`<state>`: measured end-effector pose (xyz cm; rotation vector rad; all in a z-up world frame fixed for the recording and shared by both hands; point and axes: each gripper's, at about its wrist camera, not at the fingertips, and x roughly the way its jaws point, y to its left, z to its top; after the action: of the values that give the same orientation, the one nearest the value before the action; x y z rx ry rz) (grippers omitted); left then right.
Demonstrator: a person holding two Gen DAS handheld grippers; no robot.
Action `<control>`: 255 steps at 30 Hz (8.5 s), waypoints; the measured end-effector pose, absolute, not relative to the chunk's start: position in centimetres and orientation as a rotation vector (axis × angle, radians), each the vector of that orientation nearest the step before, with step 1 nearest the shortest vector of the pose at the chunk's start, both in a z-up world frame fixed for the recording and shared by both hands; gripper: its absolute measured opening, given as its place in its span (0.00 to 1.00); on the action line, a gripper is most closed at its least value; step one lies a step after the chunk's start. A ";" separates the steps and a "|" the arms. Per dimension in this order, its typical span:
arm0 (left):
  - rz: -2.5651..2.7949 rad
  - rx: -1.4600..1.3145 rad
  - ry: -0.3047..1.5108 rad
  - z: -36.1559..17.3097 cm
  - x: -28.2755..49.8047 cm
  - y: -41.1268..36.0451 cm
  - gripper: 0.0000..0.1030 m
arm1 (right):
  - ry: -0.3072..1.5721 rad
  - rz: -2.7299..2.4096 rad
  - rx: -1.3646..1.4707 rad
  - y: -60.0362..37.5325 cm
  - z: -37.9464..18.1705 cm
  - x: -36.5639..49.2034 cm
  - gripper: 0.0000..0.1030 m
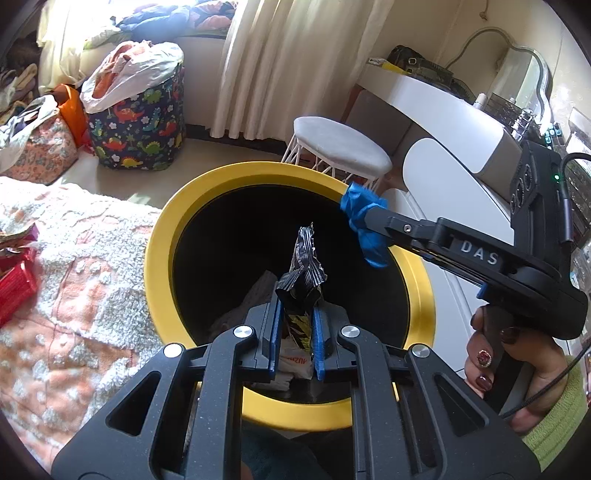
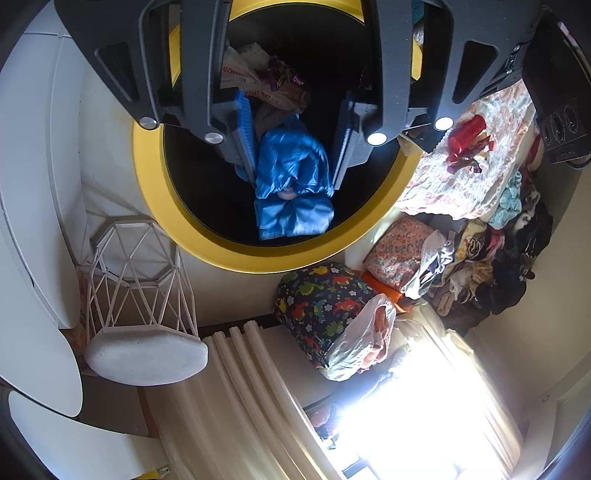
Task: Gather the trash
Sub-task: 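Open both tools to drop the dark wrapper and blue bag into the bin, then move both open tools back to the trash on the bed, then grasp a red wrapper with the left tool while the right tool grasps the red can, then carry the red wrapper and red can with both tools over the bin, then open both tools to drop the red wrapper and red can into the bin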
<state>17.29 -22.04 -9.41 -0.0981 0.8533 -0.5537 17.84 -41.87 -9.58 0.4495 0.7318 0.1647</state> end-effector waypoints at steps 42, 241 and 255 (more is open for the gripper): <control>-0.209 -0.292 0.638 -4.2 15.0 -7.4 0.89 | 0.631 0.324 0.278 -32.4 -5.6 16.2 0.73; -0.613 -0.041 0.820 -7.0 13.1 -20.5 0.03 | 0.564 -0.018 0.473 -43.7 -7.1 15.9 0.30; -0.602 -0.028 0.846 -8.3 14.9 -22.6 0.20 | 0.585 0.001 0.455 -43.2 -7.4 16.4 0.42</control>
<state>14.94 -22.55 -8.30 -0.0279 0.8459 -0.6022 16.35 -43.17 -7.37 0.4553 0.5846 0.0015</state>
